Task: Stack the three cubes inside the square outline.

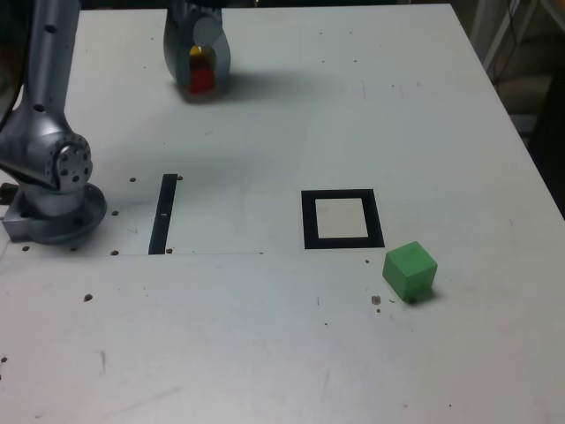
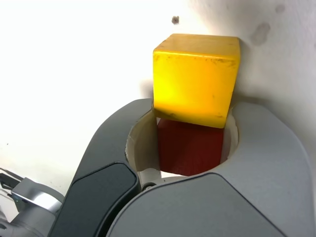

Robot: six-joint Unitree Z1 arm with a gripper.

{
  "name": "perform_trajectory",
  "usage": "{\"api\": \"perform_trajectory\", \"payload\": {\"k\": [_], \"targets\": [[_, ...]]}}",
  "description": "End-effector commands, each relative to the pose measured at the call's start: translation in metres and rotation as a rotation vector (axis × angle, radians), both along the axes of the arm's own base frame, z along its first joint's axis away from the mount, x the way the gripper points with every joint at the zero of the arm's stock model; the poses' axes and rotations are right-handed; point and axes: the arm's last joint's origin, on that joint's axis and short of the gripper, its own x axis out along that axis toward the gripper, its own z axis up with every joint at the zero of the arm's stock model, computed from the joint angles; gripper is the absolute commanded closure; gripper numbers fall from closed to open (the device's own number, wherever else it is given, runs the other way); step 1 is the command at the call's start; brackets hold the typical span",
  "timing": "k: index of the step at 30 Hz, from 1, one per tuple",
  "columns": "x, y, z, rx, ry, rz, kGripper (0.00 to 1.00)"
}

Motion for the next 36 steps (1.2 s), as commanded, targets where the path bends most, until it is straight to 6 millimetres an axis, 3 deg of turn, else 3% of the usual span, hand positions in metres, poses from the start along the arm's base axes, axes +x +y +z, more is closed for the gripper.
{"api": "perform_trajectory", "payload": {"k": [1, 9, 18, 36], "targets": [[0.003, -0.007, 0.010, 0.012, -0.007, -0.019, 0.64], [0.022, -0.036, 0.027, 0.020, -0.021, -0.101, 0.64], [0.051, -0.096, 0.049, 0.067, -0.031, -0.209, 0.64], [0.090, -0.189, 0.062, 0.084, -0.053, -0.339, 0.64]]}}
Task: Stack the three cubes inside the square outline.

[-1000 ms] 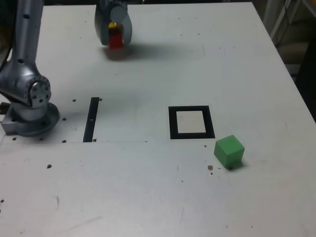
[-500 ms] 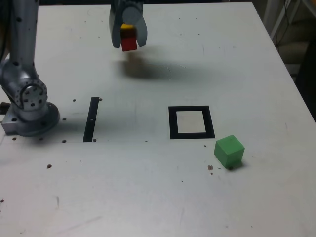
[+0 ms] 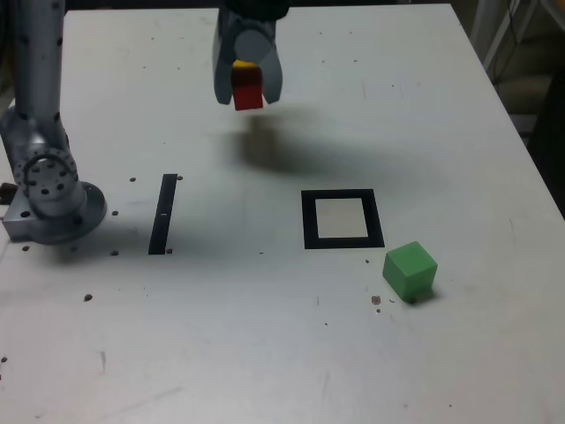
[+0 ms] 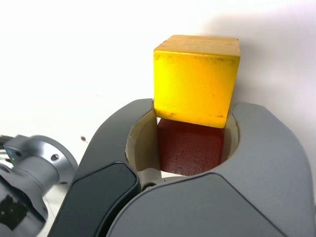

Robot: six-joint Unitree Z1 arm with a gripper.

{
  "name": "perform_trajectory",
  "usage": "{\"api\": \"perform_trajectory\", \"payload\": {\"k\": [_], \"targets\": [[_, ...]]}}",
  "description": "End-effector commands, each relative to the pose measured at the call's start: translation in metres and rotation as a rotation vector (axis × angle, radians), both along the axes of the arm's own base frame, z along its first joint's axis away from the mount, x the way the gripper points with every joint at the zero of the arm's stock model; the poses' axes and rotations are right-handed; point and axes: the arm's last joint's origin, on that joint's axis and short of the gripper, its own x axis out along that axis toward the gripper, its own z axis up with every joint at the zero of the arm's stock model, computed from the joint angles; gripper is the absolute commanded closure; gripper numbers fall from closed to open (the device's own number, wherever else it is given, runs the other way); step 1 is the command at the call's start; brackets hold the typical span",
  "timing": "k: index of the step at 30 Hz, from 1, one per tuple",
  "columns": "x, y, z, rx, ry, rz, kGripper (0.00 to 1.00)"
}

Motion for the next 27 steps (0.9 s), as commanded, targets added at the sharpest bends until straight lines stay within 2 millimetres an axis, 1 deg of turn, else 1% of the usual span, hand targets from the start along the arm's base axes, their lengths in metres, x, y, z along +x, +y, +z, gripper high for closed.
{"api": "perform_trajectory", "payload": {"k": [1, 4, 9, 18, 23, 27], "targets": [[0.006, -0.012, 0.006, 0.005, -0.013, -0.017, 0.64], [0.016, -0.031, 0.009, 0.000, -0.020, -0.043, 0.64], [0.027, -0.056, 0.010, -0.031, -0.020, -0.072, 0.64], [0.048, -0.095, 0.013, -0.060, 0.000, -0.118, 0.64], [0.063, -0.118, 0.012, -0.070, -0.005, -0.139, 0.64], [0.075, -0.132, 0.010, -0.078, -0.011, -0.151, 0.64]]}}
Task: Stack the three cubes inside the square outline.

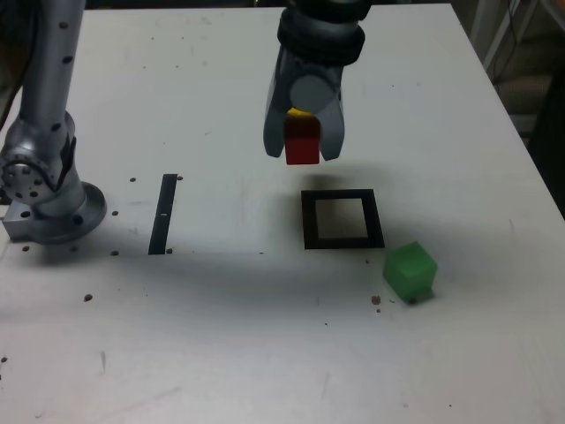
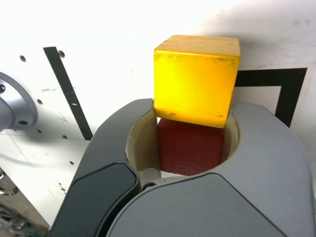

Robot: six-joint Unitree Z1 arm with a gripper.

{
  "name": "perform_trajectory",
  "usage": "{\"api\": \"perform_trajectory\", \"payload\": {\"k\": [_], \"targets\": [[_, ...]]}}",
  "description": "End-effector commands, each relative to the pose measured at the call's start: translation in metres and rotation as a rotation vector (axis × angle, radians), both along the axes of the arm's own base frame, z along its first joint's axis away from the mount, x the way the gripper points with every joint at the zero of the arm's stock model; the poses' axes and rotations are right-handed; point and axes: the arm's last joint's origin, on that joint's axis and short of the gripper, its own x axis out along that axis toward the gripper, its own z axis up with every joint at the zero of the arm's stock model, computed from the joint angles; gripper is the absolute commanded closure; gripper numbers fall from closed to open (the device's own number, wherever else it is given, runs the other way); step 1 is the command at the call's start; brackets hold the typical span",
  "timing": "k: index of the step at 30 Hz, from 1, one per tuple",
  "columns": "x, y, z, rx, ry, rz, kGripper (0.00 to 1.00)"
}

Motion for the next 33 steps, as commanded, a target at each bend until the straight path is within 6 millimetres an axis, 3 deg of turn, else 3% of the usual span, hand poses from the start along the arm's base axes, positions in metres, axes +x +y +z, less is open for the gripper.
{"api": "perform_trajectory", "payload": {"k": [1, 15, 33], "targets": [[0.009, -0.008, -0.005, -0.009, 0.004, -0.007, 0.64], [0.042, -0.018, -0.040, -0.049, 0.052, -0.005, 0.64], [0.050, -0.021, -0.062, -0.060, 0.070, -0.007, 0.64]]}}
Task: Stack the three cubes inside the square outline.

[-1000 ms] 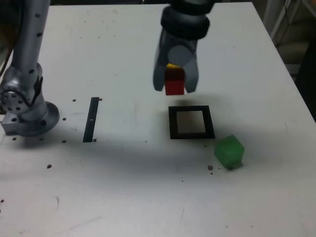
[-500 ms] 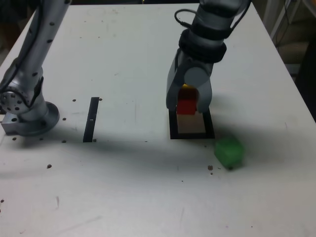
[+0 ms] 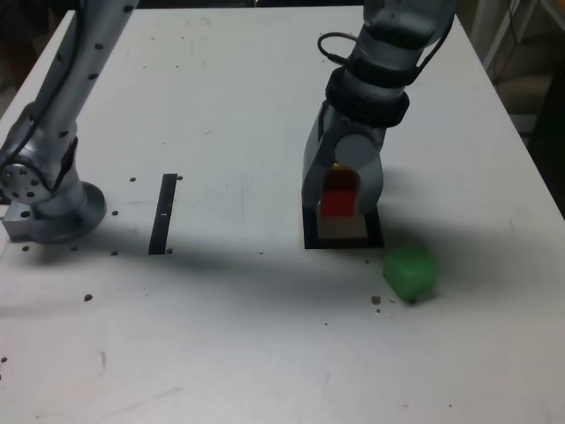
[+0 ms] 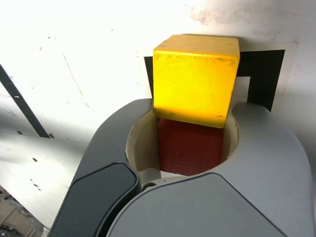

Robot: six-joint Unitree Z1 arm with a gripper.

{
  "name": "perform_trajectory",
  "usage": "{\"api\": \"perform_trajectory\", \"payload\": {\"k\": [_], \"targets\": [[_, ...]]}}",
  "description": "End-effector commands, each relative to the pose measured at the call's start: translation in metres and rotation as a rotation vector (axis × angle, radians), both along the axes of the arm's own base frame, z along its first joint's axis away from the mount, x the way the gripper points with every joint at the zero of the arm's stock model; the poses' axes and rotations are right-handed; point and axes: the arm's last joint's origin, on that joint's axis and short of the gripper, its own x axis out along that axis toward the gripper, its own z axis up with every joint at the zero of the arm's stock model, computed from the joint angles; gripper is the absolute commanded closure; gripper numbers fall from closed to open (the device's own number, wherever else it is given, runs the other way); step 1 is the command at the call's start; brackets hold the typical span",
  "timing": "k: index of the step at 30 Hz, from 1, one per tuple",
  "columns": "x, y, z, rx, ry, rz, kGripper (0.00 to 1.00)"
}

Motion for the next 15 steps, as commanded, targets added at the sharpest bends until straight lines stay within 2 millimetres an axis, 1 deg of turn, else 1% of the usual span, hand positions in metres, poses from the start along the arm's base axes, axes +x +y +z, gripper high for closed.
{"api": "perform_trajectory", "payload": {"k": [1, 9, 15], "targets": [[0.0004, -0.0010, -0.0053, -0.001, 0.008, -0.001, 0.64], [0.0013, -0.0022, -0.0128, -0.009, 0.009, -0.001, 0.64], [0.0027, -0.0041, -0.0144, -0.013, 0.003, -0.004, 0.64]]}}
